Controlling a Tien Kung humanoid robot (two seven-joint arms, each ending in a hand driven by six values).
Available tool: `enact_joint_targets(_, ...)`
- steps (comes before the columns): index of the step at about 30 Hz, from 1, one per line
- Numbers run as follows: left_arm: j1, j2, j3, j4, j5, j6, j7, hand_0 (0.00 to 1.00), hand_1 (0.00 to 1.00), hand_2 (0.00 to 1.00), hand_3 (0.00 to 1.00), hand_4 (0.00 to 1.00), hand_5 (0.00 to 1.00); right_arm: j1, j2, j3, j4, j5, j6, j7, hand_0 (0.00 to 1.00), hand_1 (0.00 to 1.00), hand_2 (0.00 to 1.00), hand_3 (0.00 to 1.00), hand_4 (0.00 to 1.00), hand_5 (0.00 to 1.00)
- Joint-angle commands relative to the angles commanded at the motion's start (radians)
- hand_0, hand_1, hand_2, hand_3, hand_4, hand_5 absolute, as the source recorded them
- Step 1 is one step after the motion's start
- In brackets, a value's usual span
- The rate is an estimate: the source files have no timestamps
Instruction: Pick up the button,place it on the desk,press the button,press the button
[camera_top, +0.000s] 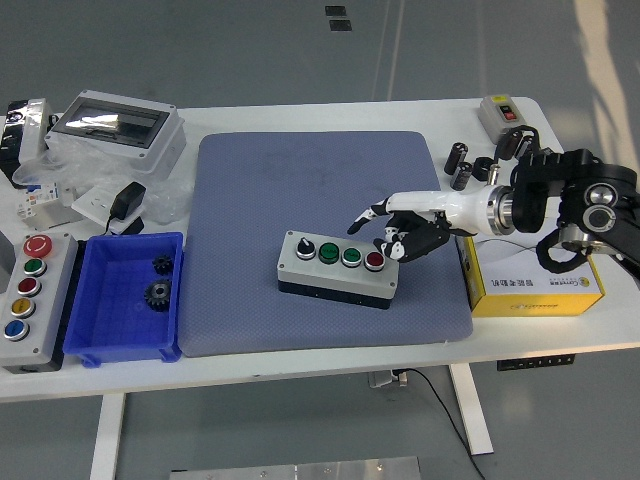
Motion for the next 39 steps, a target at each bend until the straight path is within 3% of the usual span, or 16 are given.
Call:
enact_joint_targets(2,0.003,-0.005,0.003,0.000,-0.005,0.001,-0.003,0.623,0.512,0.525,0.582,0.596,0.212,-0.061,0.032,0.069,0.001,-0.056,-0.052,0.040,0.002,0.090,0.204,0.816,0.260,0.060)
enact_joint_targets(6,0.014,-0.022,0.013,0.000,-0.019,0.003,-0.008,0.623,0.512,0.524,0.582,0.596,0.212,-0.213,0.120,0.229,-0.002,-0.178,-0.205,0.150,0.002,0.090,0.203,0.797,0.306,0.052)
enact_joint_targets(10,0.015,-0.028,0.009,0.000,-0.016,0.004,-0.013,0.623,0.512,0.524,0.582,0.596,0.212,-0.356,0.212,0.385,-0.012,-0.166,-0.360,0.280,0.002,0.090,0.203,0.797,0.306,0.052)
enact_joint_targets(11,0.013,-0.028,0.006,0.000,-0.013,0.003,-0.014,0.623,0.512,0.524,0.582,0.596,0.212,-0.386,0.230,0.421,-0.017,-0.155,-0.393,0.309,0.002,0.080,0.211,0.805,0.419,0.306)
enact_joint_targets(16,0.003,-0.025,0.005,0.000,-0.008,0.001,-0.021,0.623,0.512,0.524,0.582,0.596,0.212,-0.527,0.301,0.597,-0.037,-0.065,-0.543,0.459,0.002,0.080,0.211,0.805,0.419,0.306)
enact_joint_targets(17,0.002,-0.025,0.005,0.000,-0.006,0.001,-0.022,0.623,0.512,0.525,0.583,0.596,0.212,-0.552,0.308,0.628,-0.041,-0.042,-0.568,0.489,0.106,0.238,0.417,0.755,0.598,0.347)
enact_joint_targets(20,-0.002,-0.026,0.004,0.000,-0.002,-0.001,-0.022,0.623,0.512,0.525,0.583,0.596,0.212,-0.611,0.324,0.707,-0.057,0.027,-0.632,0.567,0.106,0.238,0.417,0.755,0.598,0.347)
enact_joint_targets(22,-0.004,-0.027,0.002,0.000,0.001,-0.002,-0.021,0.623,0.512,0.525,0.583,0.596,0.212,-0.628,0.331,0.751,-0.074,0.077,-0.656,0.617,0.106,0.238,0.417,0.755,0.598,0.347)
enact_joint_targets(23,-0.005,-0.027,0.001,0.000,0.002,-0.002,-0.021,0.624,0.513,0.525,0.584,0.597,0.212,-0.633,0.334,0.769,-0.084,0.102,-0.660,0.639,0.501,0.647,0.664,0.737,0.638,0.360)
enact_joint_targets(28,-0.008,-0.023,-0.003,0.000,0.004,-0.003,-0.021,0.624,0.513,0.525,0.584,0.597,0.212,-0.642,0.343,0.814,-0.126,0.219,-0.654,0.733,0.501,0.647,0.664,0.737,0.638,0.360)
enact_joint_targets(29,-0.009,-0.022,-0.003,0.000,0.004,-0.003,-0.021,0.624,0.512,0.527,0.585,0.597,0.213,-0.643,0.345,0.814,-0.130,0.236,-0.651,0.740,0.822,0.822,0.820,0.850,0.731,0.473)
enact_joint_targets(34,-0.006,-0.019,-0.006,0.000,0.005,-0.003,-0.016,0.624,0.512,0.527,0.585,0.597,0.213,-0.640,0.353,0.808,-0.155,0.281,-0.635,0.749,0.822,0.822,0.820,0.850,0.731,0.473)
enact_joint_targets(35,-0.006,-0.019,-0.008,0.000,0.006,-0.002,-0.014,0.625,0.512,0.527,0.586,0.599,0.213,-0.640,0.354,0.808,-0.158,0.285,-0.632,0.747,0.853,0.822,0.825,0.827,0.865,0.719)
enact_joint_targets(39,-0.005,-0.018,-0.014,0.000,0.011,-0.002,-0.011,0.625,0.512,0.527,0.586,0.599,0.213,-0.642,0.356,0.805,-0.169,0.299,-0.620,0.740,0.853,0.822,0.825,0.827,0.865,0.719)
